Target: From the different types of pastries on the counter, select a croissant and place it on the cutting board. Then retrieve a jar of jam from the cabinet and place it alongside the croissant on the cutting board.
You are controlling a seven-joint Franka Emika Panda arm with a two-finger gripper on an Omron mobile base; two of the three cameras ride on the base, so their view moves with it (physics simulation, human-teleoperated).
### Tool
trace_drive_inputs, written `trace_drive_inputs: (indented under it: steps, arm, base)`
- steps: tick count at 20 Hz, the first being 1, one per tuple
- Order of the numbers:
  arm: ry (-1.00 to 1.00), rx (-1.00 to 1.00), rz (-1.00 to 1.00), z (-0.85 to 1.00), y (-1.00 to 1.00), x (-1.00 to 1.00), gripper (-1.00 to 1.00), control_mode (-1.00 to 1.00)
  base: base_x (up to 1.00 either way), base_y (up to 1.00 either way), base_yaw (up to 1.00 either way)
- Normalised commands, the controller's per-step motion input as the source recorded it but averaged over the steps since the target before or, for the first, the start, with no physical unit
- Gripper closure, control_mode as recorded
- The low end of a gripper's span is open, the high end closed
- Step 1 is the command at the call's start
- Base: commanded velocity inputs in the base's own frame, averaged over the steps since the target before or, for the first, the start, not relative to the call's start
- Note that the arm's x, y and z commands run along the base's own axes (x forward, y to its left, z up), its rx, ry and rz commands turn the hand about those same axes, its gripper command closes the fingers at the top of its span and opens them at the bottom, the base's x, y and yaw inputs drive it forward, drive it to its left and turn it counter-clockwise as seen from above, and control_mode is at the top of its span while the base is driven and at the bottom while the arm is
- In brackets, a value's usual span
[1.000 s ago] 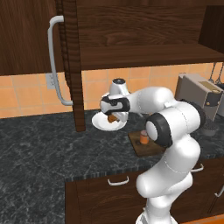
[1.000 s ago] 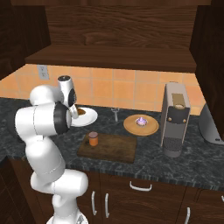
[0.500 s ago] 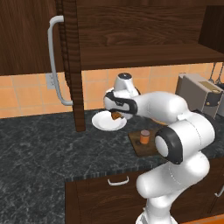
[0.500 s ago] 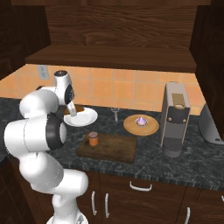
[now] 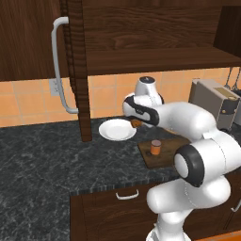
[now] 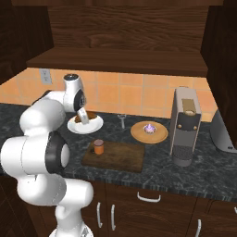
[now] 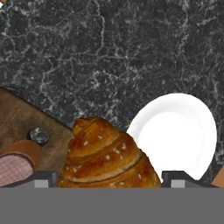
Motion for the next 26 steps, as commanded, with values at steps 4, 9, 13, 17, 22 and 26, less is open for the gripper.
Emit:
trace_drive_inputs:
  steps: [4, 9, 13, 17, 22, 26]
  arm:
    - [0.0, 0.0, 0.0, 0.0, -0.49, -0.25, 1.0, -1.0]
    - [0.0, 0.0, 0.0, 0.0, -0.81, -0.14, 1.0, -1.0]
    - [0.0, 0.0, 0.0, 0.0, -0.76, -0.1, 1.0, -1.0]
    - [0.0, -0.01, 0.0, 0.01, -0.64, -0.15, 1.0, -1.0]
    - [0.0, -0.02, 0.0, 0.0, -0.62, -0.14, 1.0, -1.0]
    - [0.01, -0.06, 0.0, 0.0, -0.58, -0.33, 1.0, -1.0]
  base:
    - [0.0, 0.0, 0.0]
    - [0.0, 0.0, 0.0]
    - [0.0, 0.0, 0.0]
    - [0.0, 0.0, 0.0]
    - [0.0, 0.0, 0.0]
    - [0.0, 0.0, 0.0]
